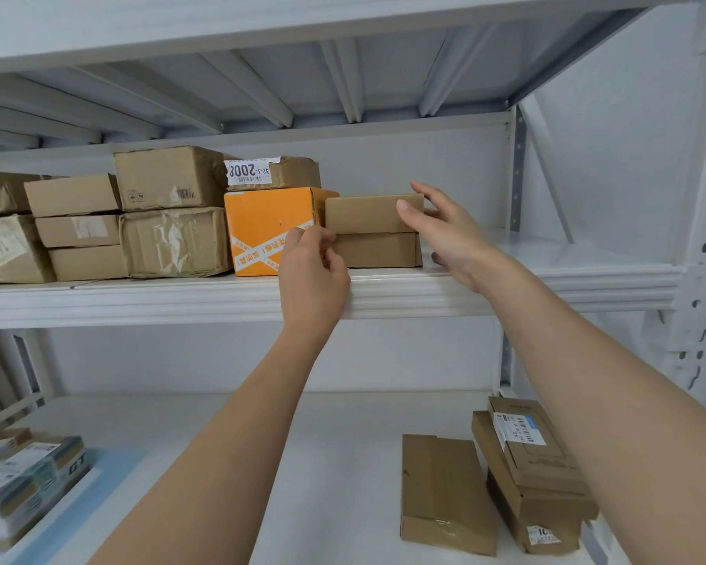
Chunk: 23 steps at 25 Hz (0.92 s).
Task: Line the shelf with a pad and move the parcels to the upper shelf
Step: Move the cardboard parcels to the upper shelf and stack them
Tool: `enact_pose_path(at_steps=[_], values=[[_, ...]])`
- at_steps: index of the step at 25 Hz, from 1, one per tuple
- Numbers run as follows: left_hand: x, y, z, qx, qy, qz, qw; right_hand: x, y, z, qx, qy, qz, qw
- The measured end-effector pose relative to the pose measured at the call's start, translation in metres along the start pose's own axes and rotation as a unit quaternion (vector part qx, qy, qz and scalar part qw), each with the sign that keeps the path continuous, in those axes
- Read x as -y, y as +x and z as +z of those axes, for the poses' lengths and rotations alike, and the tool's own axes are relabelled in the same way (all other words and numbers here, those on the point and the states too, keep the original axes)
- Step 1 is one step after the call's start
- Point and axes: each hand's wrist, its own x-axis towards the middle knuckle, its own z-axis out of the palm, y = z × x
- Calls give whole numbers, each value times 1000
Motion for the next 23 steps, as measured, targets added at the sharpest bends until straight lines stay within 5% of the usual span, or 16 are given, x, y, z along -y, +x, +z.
enact_pose_path(at_steps=[6,10,16,23], values=[[0,-27,-12,-31,-147,-43,988,-5,-18,9,-179,32,-104,978],[-4,-64,-26,-47,-203,-70,976,-21,-64,24,-209,137,-209,946],[12,-112,-22,14,-182,-161,970,-91,-115,27,-153,118,-151,970],[37,-157,24,170,-112,-287,936,-164,-120,1,-131,-19,53,990]])
